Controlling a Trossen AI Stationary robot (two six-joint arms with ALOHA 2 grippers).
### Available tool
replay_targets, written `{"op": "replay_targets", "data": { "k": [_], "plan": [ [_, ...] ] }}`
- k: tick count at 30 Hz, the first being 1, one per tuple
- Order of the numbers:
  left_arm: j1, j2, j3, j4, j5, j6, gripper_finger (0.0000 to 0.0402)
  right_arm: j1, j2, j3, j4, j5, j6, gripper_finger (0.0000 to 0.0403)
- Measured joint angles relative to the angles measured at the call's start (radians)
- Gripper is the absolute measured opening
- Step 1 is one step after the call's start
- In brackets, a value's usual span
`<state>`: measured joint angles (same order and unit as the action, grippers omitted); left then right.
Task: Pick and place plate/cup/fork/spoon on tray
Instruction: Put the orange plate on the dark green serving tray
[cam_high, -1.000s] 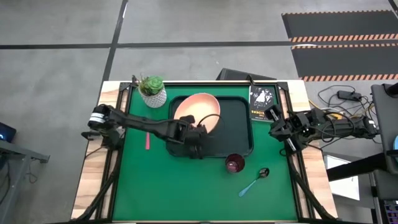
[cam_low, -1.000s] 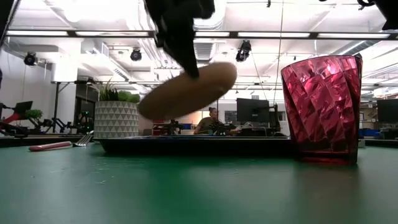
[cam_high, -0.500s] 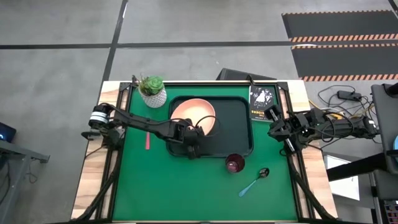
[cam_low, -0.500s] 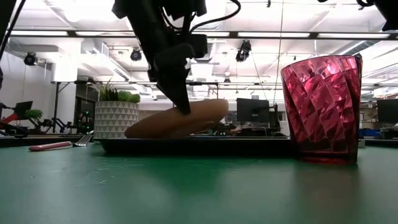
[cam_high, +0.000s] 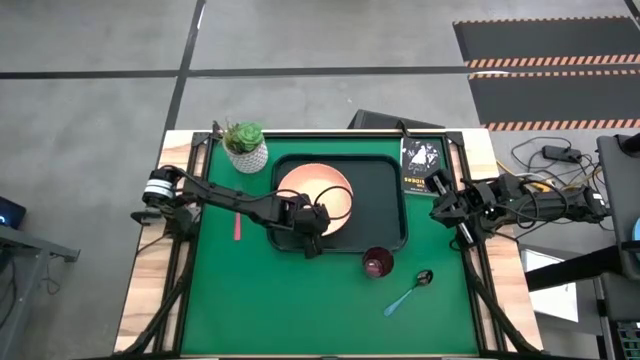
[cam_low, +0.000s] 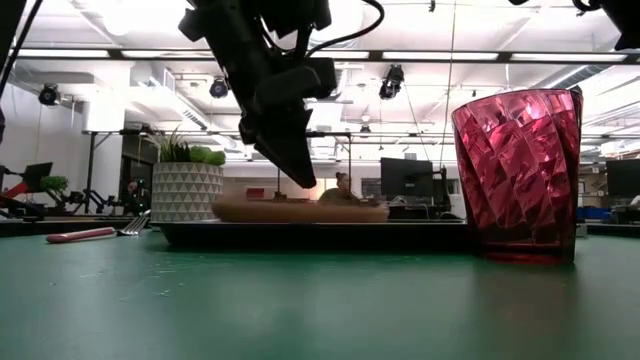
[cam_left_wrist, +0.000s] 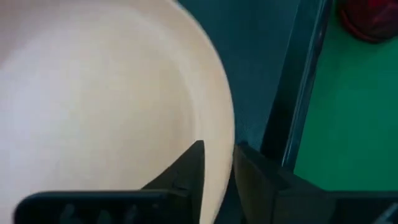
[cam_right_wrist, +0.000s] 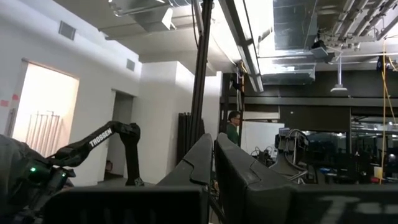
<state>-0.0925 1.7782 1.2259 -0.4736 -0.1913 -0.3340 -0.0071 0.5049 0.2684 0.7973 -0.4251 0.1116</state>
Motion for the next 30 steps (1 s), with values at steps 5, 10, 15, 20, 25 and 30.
{"op": "replay_targets", "data": {
  "k": [5, 10, 15, 20, 25, 30],
  "plan": [
    [0.002, 0.000, -0.026, 0.061, -0.138, 0.003, 0.0081, 0.000, 0.000, 0.000, 0.000, 0.000, 0.000, 0.0009],
    [0.050, 0.000, -0.155, 0.293, -0.305, 0.008, 0.0073, 0.000, 0.000, 0.000, 0.000, 0.000, 0.008, 0.0009],
    [0.094, 0.000, -0.272, 0.405, -0.276, -0.025, 0.0052, 0.000, 0.000, 0.000, -0.008, 0.000, 0.008, 0.0009],
    [0.101, 0.000, -0.331, 0.434, -0.271, -0.077, 0.0031, 0.000, 0.000, 0.000, -0.008, 0.000, 0.000, 0.0009],
    [0.100, 0.006, -0.351, 0.472, -0.273, -0.081, 0.0016, 0.000, 0.000, 0.000, -0.008, 0.002, -0.008, 0.0009],
    [0.099, -0.010, -0.341, 0.457, -0.266, -0.075, 0.0012, 0.000, 0.000, 0.000, -0.010, 0.003, -0.007, 0.0009]
  ]
}}
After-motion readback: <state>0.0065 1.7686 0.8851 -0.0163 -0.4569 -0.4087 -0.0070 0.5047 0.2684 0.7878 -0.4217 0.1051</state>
